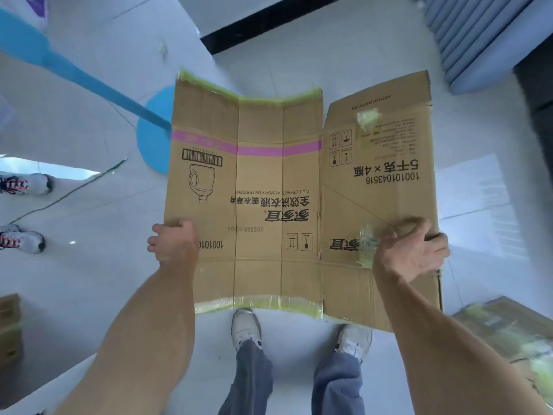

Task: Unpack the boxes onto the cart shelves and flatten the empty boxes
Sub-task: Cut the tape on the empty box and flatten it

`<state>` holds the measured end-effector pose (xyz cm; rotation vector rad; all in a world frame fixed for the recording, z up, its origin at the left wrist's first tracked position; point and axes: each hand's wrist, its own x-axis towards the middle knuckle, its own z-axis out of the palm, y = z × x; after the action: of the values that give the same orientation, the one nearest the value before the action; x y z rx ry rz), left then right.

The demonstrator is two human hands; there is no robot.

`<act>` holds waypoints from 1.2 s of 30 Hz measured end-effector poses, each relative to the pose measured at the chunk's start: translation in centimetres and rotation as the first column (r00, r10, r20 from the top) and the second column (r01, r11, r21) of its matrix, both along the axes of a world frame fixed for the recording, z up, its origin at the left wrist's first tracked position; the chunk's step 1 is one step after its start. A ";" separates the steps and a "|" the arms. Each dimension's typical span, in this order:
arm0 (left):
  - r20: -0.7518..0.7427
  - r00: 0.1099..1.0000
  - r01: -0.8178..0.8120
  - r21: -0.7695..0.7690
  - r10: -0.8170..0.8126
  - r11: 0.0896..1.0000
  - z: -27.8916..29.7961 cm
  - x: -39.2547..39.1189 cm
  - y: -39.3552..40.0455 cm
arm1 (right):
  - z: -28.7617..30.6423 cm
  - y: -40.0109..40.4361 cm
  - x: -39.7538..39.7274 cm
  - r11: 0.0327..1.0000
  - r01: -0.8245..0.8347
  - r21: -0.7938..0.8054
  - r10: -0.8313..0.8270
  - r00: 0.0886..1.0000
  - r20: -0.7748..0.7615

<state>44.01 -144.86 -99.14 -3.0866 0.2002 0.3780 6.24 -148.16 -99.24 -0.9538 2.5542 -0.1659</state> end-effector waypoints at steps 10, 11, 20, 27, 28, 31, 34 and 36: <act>-0.073 0.991 -0.113 0.002 0.113 0.994 1.5 -3.0 -9.6 | 1.6 -14.6 -1.8 0.990 -0.139 -0.019 0.138 0.989 -0.061; -0.089 0.988 -0.124 0.003 0.124 0.992 1.0 -2.9 -11.3 | 1.2 -16.7 -1.9 0.990 -0.141 -0.022 0.140 0.989 -0.055; -0.161 0.974 -0.165 -0.020 0.159 0.986 -4.5 -2.5 -25.4 | -2.9 -32.6 -3.2 0.986 -0.155 -0.064 0.150 0.985 -0.081; -0.189 0.969 -0.163 0.009 0.162 0.987 -11.4 -3.9 -27.7 | -8.2 -37.2 -4.8 0.971 -0.228 -0.078 0.216 0.966 -0.139; -0.195 0.963 -0.186 0.014 0.185 0.982 -12.5 -4.1 -27.1 | -9.3 -37.4 -5.1 0.968 -0.240 -0.073 0.230 0.964 -0.132; -0.198 0.957 -0.205 0.050 0.211 0.977 -15.7 -5.0 -25.1 | -12.4 -37.6 -6.3 0.963 -0.267 -0.049 0.259 0.957 -0.130; -0.193 0.964 -0.172 0.069 0.182 0.983 -18.3 -5.4 -23.2 | -15.2 -37.5 -6.8 0.973 -0.232 0.004 0.230 0.958 -0.169; -0.188 0.971 -0.138 0.075 0.150 0.988 -19.6 -5.6 -22.2 | -17.1 -37.0 -7.4 0.976 -0.216 0.016 0.216 0.964 -0.154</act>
<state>38.37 -167.01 -118.72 -3.0107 -0.0331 0.6769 -1.20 -185.14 -116.32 -1.2835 2.5634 -0.0309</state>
